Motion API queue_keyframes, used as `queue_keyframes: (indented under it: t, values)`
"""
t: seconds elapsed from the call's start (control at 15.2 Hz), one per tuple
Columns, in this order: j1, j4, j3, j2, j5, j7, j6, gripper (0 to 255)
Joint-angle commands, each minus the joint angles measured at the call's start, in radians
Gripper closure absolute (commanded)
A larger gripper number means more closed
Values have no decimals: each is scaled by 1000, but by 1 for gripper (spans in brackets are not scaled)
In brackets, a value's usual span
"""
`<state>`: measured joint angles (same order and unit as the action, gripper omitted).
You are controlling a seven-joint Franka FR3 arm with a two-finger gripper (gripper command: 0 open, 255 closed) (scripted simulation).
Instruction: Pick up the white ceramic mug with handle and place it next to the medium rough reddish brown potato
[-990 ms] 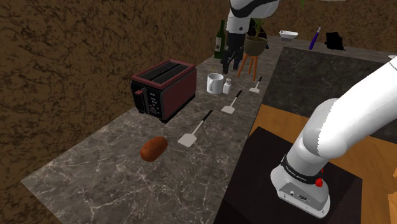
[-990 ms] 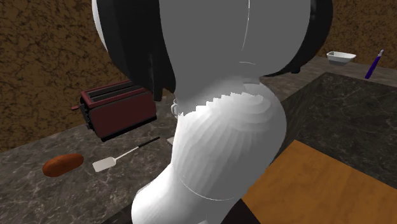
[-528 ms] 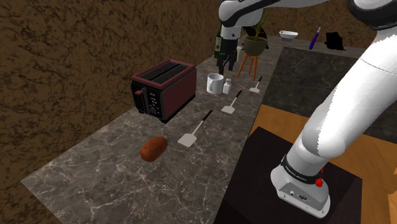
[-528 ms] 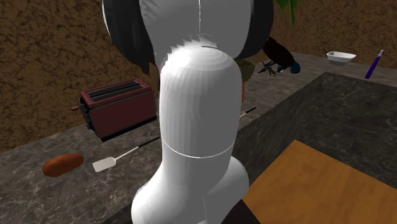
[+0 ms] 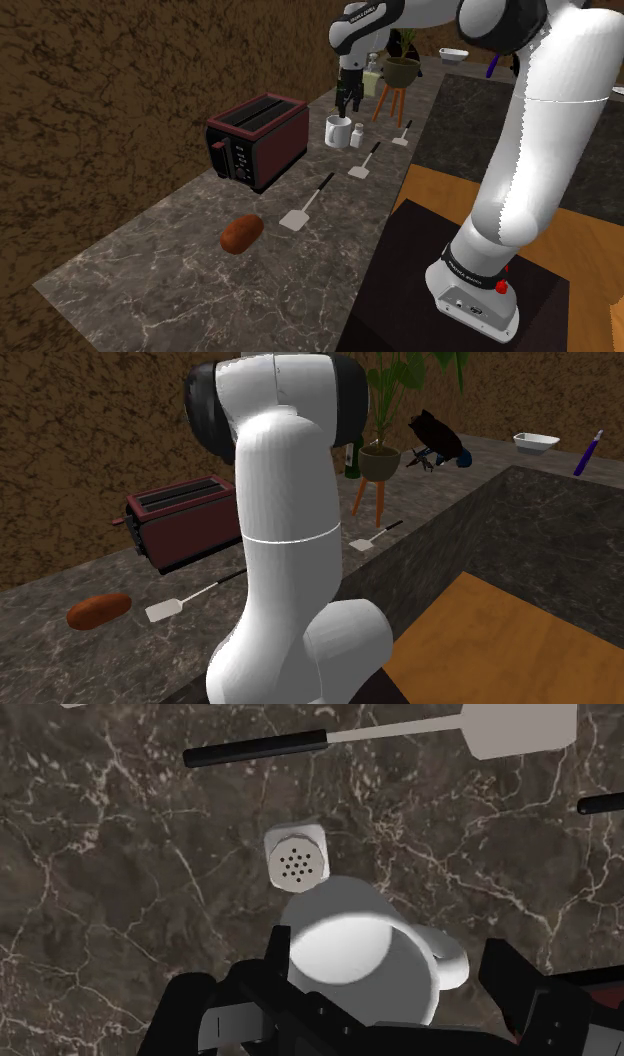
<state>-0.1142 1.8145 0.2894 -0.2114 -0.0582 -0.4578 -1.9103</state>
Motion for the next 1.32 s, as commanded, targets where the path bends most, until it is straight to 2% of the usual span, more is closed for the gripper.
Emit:
queue_keyframes:
  t: [0.0, 0.26, 0.79, 1.25]
  values:
    - [-15, -63, 4, -67, -9, -21, 0, 0]
    - [-56, -235, 6, -226, -34, -63, 22, 0]
    - [-57, -162, 2, -247, -42, -69, -71, 0]
    - [-57, -162, 2, -247, -42, -69, -71, 0]
